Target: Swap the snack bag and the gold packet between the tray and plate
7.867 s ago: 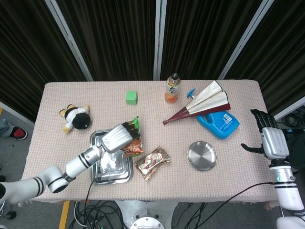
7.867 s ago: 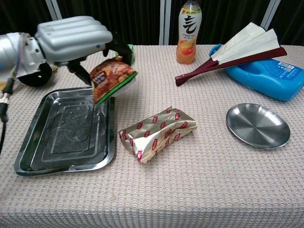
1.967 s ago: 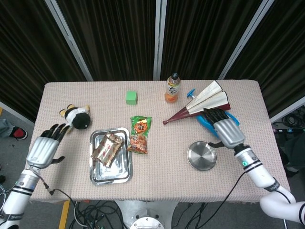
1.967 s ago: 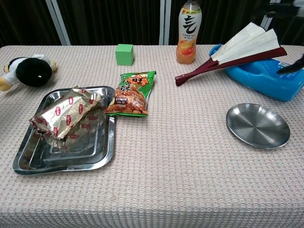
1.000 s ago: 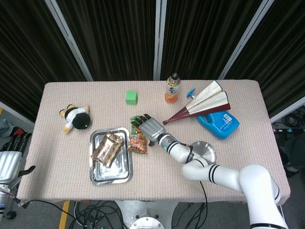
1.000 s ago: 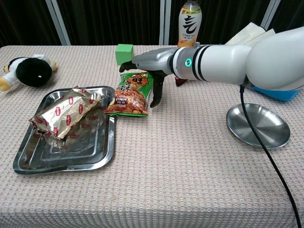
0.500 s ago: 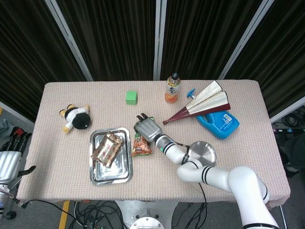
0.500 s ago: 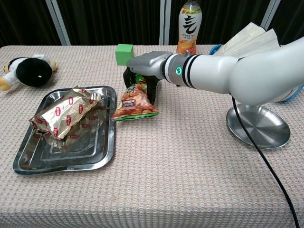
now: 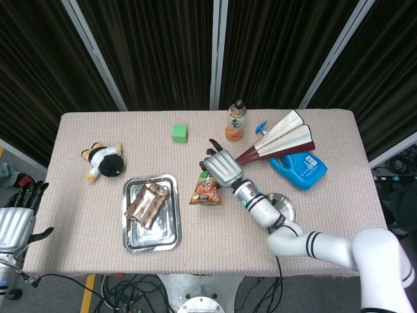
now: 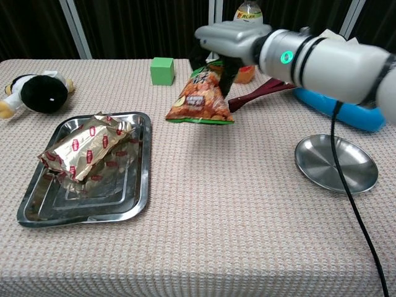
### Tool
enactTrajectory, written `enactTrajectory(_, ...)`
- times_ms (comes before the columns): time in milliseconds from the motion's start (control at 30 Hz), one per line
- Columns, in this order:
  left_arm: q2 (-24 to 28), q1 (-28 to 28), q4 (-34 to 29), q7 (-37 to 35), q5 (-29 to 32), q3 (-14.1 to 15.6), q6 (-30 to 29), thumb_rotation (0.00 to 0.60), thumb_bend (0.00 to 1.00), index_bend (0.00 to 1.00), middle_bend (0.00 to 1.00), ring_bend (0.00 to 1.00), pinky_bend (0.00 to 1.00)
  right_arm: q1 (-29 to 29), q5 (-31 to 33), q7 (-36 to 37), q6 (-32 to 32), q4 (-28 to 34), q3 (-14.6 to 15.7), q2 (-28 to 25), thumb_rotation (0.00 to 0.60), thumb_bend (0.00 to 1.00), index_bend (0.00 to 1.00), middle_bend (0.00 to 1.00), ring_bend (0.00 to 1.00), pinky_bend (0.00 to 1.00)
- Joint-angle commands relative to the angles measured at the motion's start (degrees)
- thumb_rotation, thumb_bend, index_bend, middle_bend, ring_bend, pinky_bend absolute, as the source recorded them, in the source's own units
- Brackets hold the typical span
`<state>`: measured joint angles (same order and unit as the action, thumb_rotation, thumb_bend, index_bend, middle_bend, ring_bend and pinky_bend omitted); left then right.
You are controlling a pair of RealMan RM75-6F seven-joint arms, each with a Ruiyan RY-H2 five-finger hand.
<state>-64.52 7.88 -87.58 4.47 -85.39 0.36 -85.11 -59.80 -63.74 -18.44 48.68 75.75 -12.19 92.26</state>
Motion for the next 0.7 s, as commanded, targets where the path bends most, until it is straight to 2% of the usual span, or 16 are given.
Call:
enactTrajectory(33,-0.1,0.0,-0.2,0.3,-0.2,-0.2,-0.1,0.6,0.1,0.04,0.06,0.03,0.22,8.3,-2.3,-0.7,7.4,12.0,2.8,-11.6,0.6,0.04,0.74,0.66,0.24,0.0)
enactTrajectory(167,-0.6,0.0,0.0,0.2,-0.2,-0.3,0.6,0.6,0.1,0.04,0.06,0.03,0.22,13.9,-2.9,-0.6,10.5,16.0,6.9,-16.5,0.6,0.04,0.74,0.66,0.24,0.0)
enactTrajectory(300,-1.1,0.0,0.5,0.1,-0.1,-0.3,1.1,0.6,0.1,0.04,0.06,0.03,0.22,18.5,-4.4,2.9,12.4,15.8,9.9,-17.5,0.6,0.04,0.73,0.66,0.23,0.0)
enactTrajectory(600,-1.0,0.6,-0.7,1.2,0.0,-0.8,2.6,0.6,0.1,0.04,0.06,0.03,0.22,23.1,-8.2,7.2,12.6,13.1,12.9,-16.6,0.6,0.01,0.7,0.65,0.23,0.0)
enactTrajectory(700,-1.4,0.6,-0.2,0.7,0.0,-1.0,2.7,0.6,0.1,0.04,0.06,0.03,0.22,23.5,-8.7,7.2,11.2,12.4,13.4,-16.3,0.6,0.0,0.6,0.59,0.2,0.0)
